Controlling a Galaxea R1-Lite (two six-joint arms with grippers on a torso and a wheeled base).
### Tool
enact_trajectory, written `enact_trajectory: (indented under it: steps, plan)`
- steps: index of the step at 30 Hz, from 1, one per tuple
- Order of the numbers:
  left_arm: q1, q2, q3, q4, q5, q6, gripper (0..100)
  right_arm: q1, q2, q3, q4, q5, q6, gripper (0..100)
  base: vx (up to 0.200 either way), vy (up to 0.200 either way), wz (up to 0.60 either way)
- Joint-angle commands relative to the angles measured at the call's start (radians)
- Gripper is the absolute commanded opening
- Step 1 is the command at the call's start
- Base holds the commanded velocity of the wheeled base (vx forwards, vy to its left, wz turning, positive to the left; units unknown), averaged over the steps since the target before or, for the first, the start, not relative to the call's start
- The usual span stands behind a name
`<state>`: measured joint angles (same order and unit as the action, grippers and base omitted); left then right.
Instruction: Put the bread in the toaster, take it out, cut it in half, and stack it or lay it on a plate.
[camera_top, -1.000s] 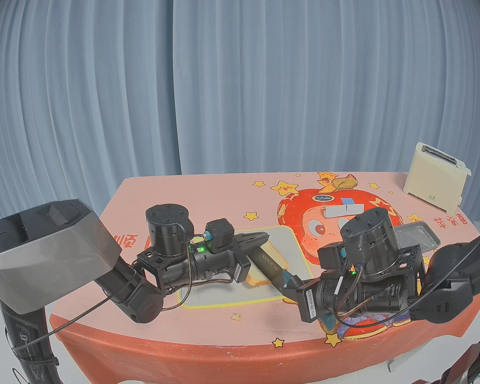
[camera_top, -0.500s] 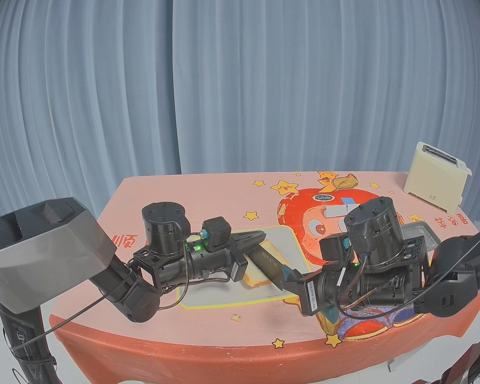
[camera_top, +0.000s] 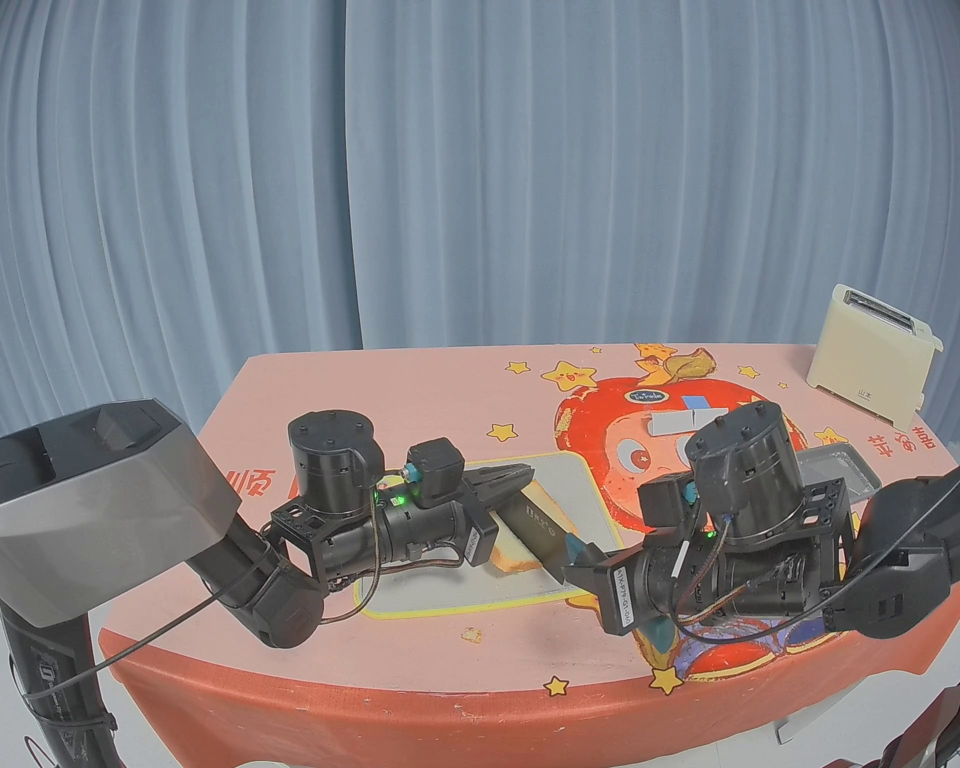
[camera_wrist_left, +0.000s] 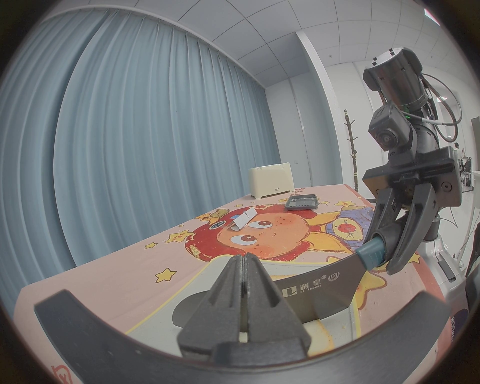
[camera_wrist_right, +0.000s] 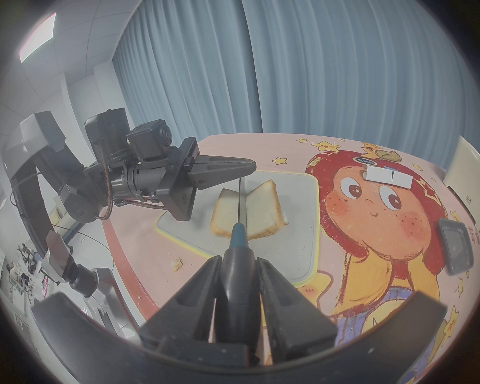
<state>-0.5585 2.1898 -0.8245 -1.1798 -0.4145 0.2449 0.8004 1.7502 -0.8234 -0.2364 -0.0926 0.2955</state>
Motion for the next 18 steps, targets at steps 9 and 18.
enact_trajectory:
  steps: [9,18]
  plan:
    - [-0.003,0.004,0.016,0.011,0.000,0.004,0,0.003,0.009,0.026,-0.001,0.001,0.001,0,0.000,0.000,0.00]
    - [-0.011,-0.048,0.004,0.003,0.002,0.004,0,0.014,-0.003,0.029,-0.012,-0.001,0.002,0,0.000,0.000,0.00]
